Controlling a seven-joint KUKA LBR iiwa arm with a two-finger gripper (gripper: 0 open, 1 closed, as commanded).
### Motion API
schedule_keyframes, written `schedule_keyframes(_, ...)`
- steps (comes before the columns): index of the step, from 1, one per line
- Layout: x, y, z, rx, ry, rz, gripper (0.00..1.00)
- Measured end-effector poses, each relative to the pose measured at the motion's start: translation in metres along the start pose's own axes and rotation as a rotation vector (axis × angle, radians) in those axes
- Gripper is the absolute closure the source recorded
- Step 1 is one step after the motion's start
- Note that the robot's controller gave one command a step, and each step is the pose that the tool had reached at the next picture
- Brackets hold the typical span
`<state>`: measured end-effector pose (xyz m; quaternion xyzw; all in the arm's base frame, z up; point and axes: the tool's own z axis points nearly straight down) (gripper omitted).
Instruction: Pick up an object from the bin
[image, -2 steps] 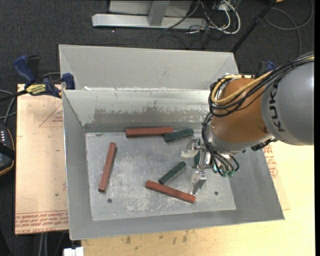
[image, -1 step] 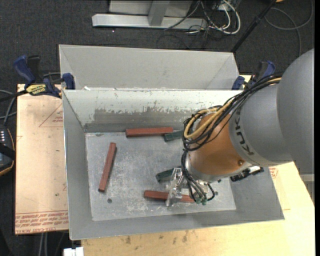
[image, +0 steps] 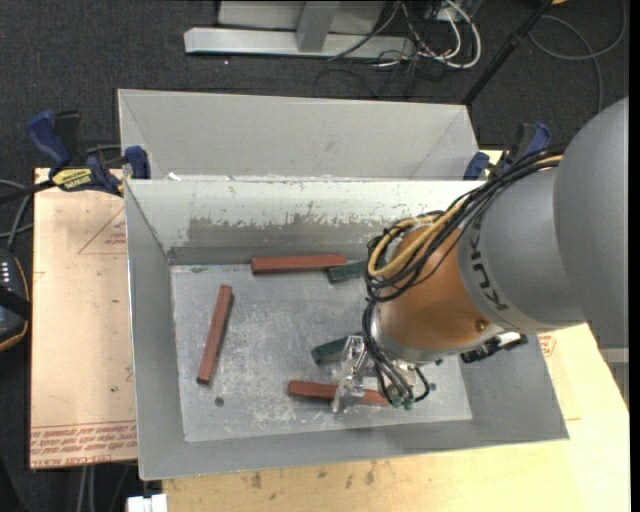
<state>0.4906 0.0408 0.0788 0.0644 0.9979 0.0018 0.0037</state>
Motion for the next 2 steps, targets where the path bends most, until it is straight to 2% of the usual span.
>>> schedule_keyframes(1, -0.009, 0.000, -0.040, 0.004, 0.011, -0.013, 1.00)
schedule_keyframes(2, -0.003, 0.000, -0.151, 0.003, 0.006, -0.048, 1.00)
